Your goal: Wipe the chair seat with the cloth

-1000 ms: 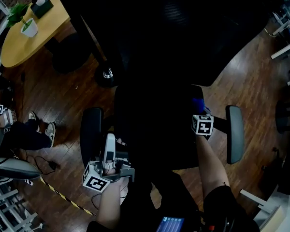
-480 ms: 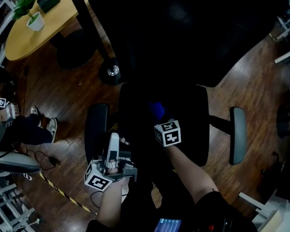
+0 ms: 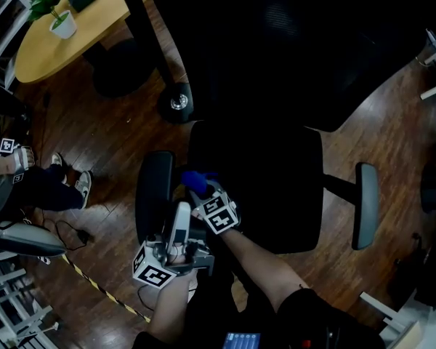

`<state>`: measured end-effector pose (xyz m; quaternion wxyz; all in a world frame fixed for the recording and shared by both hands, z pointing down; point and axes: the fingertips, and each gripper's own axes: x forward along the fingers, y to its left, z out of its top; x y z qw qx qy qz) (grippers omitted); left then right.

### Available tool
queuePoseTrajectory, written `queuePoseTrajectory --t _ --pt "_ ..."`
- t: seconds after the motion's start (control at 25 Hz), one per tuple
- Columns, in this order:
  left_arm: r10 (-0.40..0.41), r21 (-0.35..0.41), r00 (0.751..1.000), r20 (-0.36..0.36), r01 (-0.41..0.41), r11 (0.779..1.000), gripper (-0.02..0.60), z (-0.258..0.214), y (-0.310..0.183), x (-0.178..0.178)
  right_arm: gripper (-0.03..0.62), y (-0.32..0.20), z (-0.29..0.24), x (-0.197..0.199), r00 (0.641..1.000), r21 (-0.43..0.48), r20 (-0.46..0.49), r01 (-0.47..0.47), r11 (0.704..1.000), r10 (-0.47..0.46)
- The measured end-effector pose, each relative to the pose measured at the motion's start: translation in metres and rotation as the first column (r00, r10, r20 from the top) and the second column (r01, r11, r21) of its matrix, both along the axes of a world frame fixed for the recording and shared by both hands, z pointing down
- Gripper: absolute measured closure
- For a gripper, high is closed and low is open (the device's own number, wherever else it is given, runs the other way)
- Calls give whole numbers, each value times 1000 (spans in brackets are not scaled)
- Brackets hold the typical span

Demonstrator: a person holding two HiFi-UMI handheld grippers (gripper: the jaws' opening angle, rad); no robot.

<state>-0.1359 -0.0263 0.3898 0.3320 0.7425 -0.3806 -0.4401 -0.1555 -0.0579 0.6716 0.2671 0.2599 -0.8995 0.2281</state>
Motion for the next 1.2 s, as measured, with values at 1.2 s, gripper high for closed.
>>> queuePoseTrajectory --t 1.2 --pt "-21 9 1000 -3 21 1000 589 -4 4 2 514 -46 -13 281 865 112 -206 -444 889 458"
